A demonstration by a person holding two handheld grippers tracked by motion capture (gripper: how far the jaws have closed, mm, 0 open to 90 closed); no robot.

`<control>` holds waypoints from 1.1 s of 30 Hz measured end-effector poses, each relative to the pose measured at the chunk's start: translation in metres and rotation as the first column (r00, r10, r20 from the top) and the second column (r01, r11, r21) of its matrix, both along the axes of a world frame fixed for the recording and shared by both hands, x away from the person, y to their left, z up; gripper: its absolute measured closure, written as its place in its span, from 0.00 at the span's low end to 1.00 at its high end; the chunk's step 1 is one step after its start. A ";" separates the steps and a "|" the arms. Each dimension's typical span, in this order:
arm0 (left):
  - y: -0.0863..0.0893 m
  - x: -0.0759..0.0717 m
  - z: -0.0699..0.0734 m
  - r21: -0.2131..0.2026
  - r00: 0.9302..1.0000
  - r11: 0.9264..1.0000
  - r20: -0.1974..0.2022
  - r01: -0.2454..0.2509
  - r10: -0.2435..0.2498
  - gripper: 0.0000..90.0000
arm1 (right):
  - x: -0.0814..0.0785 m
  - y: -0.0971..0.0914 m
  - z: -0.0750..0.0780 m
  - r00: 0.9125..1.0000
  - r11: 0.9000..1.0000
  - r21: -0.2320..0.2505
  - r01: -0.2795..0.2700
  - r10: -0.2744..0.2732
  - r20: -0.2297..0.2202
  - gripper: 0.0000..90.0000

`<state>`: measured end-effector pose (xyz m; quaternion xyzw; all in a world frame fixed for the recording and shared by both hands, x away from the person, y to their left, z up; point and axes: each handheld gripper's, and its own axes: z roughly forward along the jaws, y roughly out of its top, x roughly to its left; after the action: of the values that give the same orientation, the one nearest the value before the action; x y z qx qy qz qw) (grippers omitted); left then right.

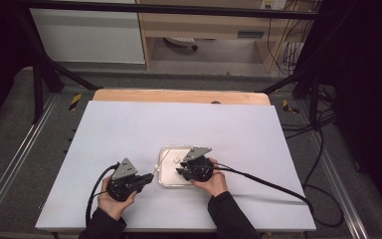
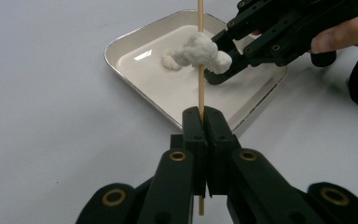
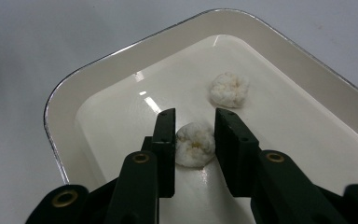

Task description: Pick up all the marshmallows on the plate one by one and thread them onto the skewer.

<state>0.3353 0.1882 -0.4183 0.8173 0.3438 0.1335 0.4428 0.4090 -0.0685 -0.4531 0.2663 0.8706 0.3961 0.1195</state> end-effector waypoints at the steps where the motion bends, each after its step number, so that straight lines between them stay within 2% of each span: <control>1: 0.000 0.000 0.000 0.000 1.000 1.000 0.000 0.000 0.000 0.99 | 0.000 0.000 0.000 1.000 1.000 0.003 0.002 -0.002 -0.002 0.79; 6: 0.000 0.000 0.000 0.000 1.000 1.000 0.001 0.001 -0.001 0.99 | 0.001 -0.001 0.003 1.000 1.000 0.027 0.006 -0.005 -0.018 0.80; 17: -0.001 -0.001 0.001 -0.003 1.000 1.000 0.004 0.004 -0.004 0.99 | 0.000 -0.009 0.021 0.999 0.998 0.064 0.013 -0.010 -0.037 0.80; 29: -0.003 -0.003 0.001 -0.006 1.000 1.000 0.007 0.010 -0.010 0.99 | -0.004 -0.022 0.044 1.000 0.993 0.114 0.010 -0.008 -0.024 0.81; 33: -0.004 -0.004 0.002 -0.005 1.000 1.000 0.012 0.016 -0.016 0.99 | -0.005 -0.029 0.052 1.000 0.989 0.150 0.011 -0.008 -0.022 0.81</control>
<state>0.3313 0.1846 -0.4164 0.8181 0.3348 0.1338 0.4480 0.4037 -0.0978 -0.4011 0.2830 0.8382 0.4570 0.0918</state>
